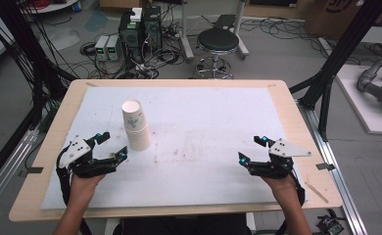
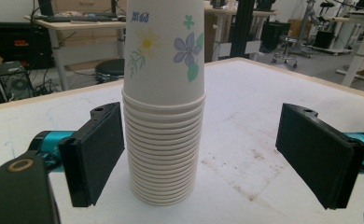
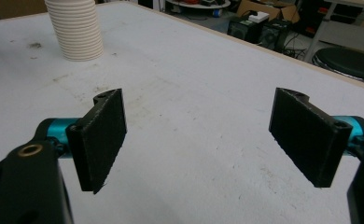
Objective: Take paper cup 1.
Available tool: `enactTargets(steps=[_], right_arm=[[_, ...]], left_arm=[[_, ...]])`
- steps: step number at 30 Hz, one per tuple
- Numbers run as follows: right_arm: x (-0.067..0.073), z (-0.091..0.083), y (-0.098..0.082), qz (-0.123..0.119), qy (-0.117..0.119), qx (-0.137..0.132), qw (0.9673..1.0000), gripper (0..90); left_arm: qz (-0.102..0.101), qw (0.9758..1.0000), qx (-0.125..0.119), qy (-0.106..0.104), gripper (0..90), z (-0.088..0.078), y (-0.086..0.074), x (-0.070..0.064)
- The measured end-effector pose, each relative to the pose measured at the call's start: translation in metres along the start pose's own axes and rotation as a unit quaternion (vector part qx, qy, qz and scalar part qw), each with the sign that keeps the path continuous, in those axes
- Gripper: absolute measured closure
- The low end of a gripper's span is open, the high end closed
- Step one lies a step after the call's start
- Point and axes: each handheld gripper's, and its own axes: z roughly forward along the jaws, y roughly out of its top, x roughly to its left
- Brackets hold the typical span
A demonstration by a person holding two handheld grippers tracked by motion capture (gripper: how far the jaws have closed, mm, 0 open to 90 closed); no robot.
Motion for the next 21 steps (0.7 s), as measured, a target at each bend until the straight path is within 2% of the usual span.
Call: enactTargets(steps=[8,9,10,12,14,15,17,21], right_arm=[[0.000,-0.002,-0.001,0.006,0.000,0.001,1.0000,19.4],[0.000,-0.002,-0.001,0.007,0.000,0.002,1.0000,19.4],[0.000,-0.003,0.000,0.007,0.001,0.002,1.0000,19.4],[0.000,-0.003,0.000,0.005,0.001,0.001,1.0000,19.4],[0.000,-0.003,0.001,0.007,0.001,0.001,1.0000,19.4],[0.000,-0.003,0.001,0.007,0.001,0.001,1.0000,19.4],[0.000,-0.003,0.000,0.006,0.000,0.000,1.0000,19.4],[0.000,-0.004,0.000,0.005,-0.002,-0.002,1.0000,19.4]], left_arm=[[-0.005,1.0000,-0.005,0.005,15.2,0.002,0.014,0.004],[-0.005,1.0000,-0.004,0.004,15.2,0.005,0.021,0.006],[-0.005,1.0000,-0.004,0.004,15.2,0.005,0.021,0.006],[0.003,1.0000,0.003,-0.003,15.2,0.012,0.035,0.009],[0.006,1.0000,0.005,-0.002,15.2,0.014,0.040,0.010],[0.010,0.9999,0.008,0.004,15.2,0.020,0.050,0.012],[0.010,0.9999,0.007,0.005,15.2,0.022,0.053,0.013],[0.012,0.9997,0.022,-0.003,15.2,0.033,0.064,0.016]])
